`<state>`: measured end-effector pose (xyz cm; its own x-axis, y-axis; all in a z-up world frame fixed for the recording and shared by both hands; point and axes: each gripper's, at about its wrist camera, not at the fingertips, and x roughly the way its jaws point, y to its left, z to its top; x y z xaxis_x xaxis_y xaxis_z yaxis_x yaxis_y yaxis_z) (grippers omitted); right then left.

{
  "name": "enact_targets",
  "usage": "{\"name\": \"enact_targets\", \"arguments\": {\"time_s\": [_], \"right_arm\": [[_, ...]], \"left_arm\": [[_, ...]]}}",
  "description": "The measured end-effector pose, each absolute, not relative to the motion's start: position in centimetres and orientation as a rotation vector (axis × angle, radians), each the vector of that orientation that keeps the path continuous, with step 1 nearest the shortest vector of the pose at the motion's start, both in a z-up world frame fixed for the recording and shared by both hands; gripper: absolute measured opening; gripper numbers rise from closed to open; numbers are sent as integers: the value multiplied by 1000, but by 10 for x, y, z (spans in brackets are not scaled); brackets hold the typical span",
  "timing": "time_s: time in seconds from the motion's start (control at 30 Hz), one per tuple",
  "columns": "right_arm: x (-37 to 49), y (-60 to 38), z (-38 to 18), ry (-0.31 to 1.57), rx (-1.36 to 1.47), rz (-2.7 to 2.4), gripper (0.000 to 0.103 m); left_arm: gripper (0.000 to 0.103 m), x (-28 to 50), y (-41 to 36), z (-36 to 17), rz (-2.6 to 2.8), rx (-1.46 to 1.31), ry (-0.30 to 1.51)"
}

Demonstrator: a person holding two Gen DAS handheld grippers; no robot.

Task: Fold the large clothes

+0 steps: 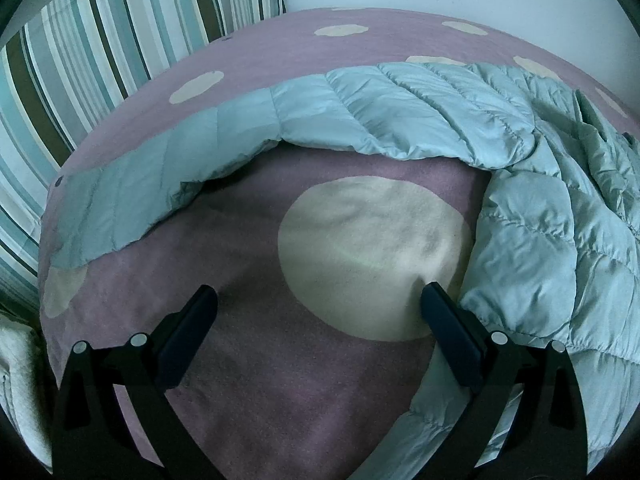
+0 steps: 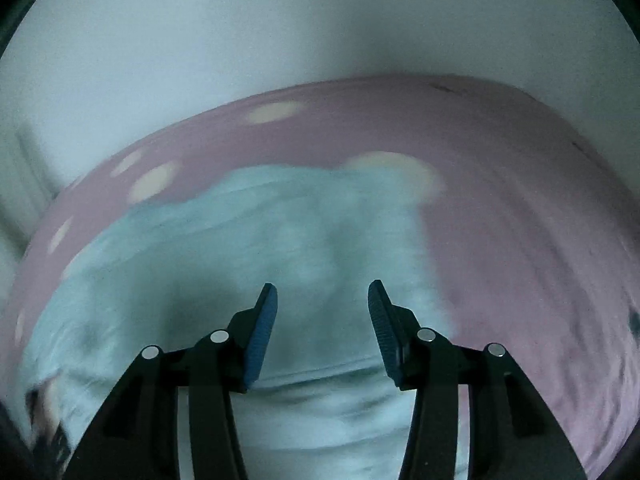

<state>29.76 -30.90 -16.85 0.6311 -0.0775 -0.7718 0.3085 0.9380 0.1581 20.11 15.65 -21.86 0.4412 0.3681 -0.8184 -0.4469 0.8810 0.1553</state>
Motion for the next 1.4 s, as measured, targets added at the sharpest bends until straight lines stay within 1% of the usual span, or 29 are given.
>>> {"name": "enact_targets", "arguments": {"time_s": [0.13, 0.17, 0.2, 0.23, 0.37, 0.5, 0.53, 0.6, 0.63, 0.67, 0.83, 1.0, 1.03, 1.07, 1.13, 1.2, 1.27, 1.4], "right_arm": [[302, -365, -199, 931, 433, -243, 46], [303, -371, -207, 945, 471, -221, 30], [306, -371, -212, 959, 475, -199, 19], [308, -368, -217, 977, 465, -182, 15], [317, -355, -230, 993, 406, -178, 15], [316, -355, -229, 969, 409, -158, 16], [313, -356, -227, 961, 420, -152, 18], [304, -360, -220, 945, 436, -155, 26], [296, -362, -215, 929, 437, -166, 32], [291, -366, -212, 919, 429, -176, 35], [268, -390, -208, 898, 356, -263, 36], [278, -395, -232, 951, 314, -334, 36], [280, -393, -236, 964, 290, -343, 41], [281, -387, -239, 960, 260, -347, 48], [282, -378, -240, 952, 190, -374, 56], [277, -379, -242, 943, 164, -406, 60], [270, -388, -242, 936, 205, -409, 68], [272, -391, -244, 934, 216, -424, 73]], "left_arm": [[101, 202, 156, -218, 512, -79, 992], [101, 202, 155, -219, 513, -76, 991], [101, 202, 154, -219, 516, -71, 991], [101, 202, 153, -219, 517, -67, 991], [101, 202, 151, -219, 524, -52, 990], [101, 202, 150, -218, 524, -52, 989], [101, 202, 150, -218, 524, -52, 990], [101, 202, 150, -218, 523, -55, 991], [101, 202, 150, -218, 522, -56, 992], [101, 201, 150, -218, 521, -58, 991], [101, 202, 153, -216, 520, -62, 992], [101, 202, 153, -217, 519, -63, 991], [101, 203, 153, -217, 518, -66, 991], [101, 203, 154, -218, 517, -68, 992], [101, 203, 154, -218, 517, -70, 993], [101, 203, 154, -218, 517, -69, 992], [101, 203, 154, -218, 516, -73, 992], [101, 202, 156, -217, 507, -94, 992]]}}
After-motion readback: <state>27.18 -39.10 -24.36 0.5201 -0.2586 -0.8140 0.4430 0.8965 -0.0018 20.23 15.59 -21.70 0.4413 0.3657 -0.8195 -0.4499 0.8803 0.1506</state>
